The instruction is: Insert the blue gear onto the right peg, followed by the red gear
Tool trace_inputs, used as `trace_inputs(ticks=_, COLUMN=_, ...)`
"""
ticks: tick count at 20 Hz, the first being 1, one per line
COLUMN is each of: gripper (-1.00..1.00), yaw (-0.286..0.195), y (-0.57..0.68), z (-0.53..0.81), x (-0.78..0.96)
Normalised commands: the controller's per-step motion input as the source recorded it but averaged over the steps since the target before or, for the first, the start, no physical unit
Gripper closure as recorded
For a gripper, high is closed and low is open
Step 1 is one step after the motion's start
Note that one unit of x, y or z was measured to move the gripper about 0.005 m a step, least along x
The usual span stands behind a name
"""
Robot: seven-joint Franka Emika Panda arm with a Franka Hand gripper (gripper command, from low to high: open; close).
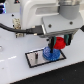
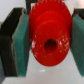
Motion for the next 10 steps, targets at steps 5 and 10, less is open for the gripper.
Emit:
trace_inputs(ticks=5, gripper=1.0, yaw=0.0, y=-0.09, z=-0.08, x=0.17)
trace_inputs(ticks=10, gripper=1.0, yaw=0.0, y=-0.02, z=-0.01, x=0.07)
